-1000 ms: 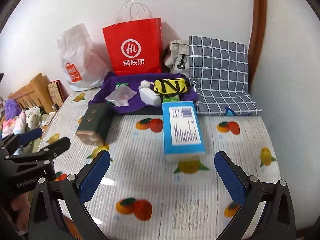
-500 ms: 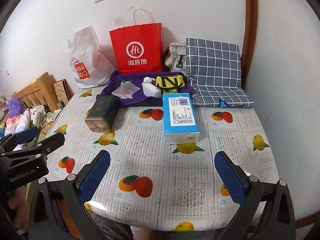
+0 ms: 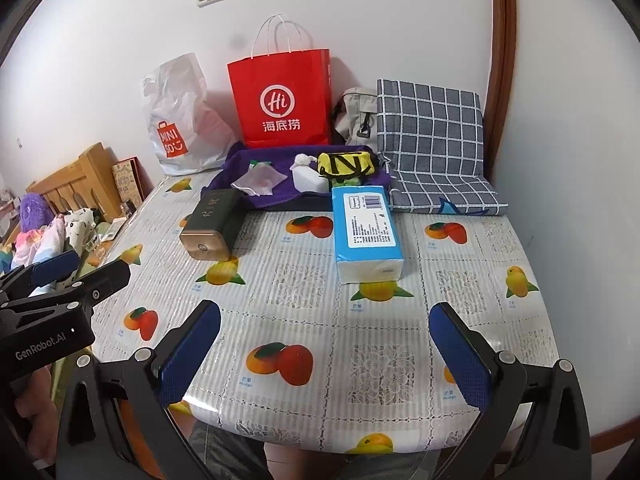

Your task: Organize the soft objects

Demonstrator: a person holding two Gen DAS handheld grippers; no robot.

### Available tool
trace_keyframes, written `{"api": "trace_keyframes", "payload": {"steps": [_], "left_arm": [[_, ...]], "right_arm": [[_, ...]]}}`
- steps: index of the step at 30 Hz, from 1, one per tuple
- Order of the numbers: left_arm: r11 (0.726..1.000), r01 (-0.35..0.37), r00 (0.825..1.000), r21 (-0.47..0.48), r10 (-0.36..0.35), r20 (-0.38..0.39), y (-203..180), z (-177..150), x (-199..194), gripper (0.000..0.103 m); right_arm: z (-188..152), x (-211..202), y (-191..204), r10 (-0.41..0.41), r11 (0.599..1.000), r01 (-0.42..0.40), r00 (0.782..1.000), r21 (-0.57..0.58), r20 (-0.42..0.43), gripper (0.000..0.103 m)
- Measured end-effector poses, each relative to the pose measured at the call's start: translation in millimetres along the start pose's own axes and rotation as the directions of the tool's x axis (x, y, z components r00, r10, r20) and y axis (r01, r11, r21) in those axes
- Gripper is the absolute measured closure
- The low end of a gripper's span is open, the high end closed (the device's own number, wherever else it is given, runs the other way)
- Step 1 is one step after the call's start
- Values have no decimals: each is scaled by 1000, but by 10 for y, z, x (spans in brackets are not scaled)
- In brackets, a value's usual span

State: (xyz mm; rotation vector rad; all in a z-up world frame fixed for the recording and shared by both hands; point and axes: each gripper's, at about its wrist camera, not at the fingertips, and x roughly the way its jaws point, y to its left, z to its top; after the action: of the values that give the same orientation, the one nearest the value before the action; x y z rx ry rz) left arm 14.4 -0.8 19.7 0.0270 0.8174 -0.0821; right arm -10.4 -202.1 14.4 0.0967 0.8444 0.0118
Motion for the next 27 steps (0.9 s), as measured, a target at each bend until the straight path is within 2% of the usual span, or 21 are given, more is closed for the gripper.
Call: {"api": "trace_keyframes", "payload": {"steps": [27], "left_arm": [[1000,9,1000,-1,-9,5,14,-23,-39,17]], "right_arm": [[0,-66,57,2,1000,-1,1000,-13,14,1]]}}
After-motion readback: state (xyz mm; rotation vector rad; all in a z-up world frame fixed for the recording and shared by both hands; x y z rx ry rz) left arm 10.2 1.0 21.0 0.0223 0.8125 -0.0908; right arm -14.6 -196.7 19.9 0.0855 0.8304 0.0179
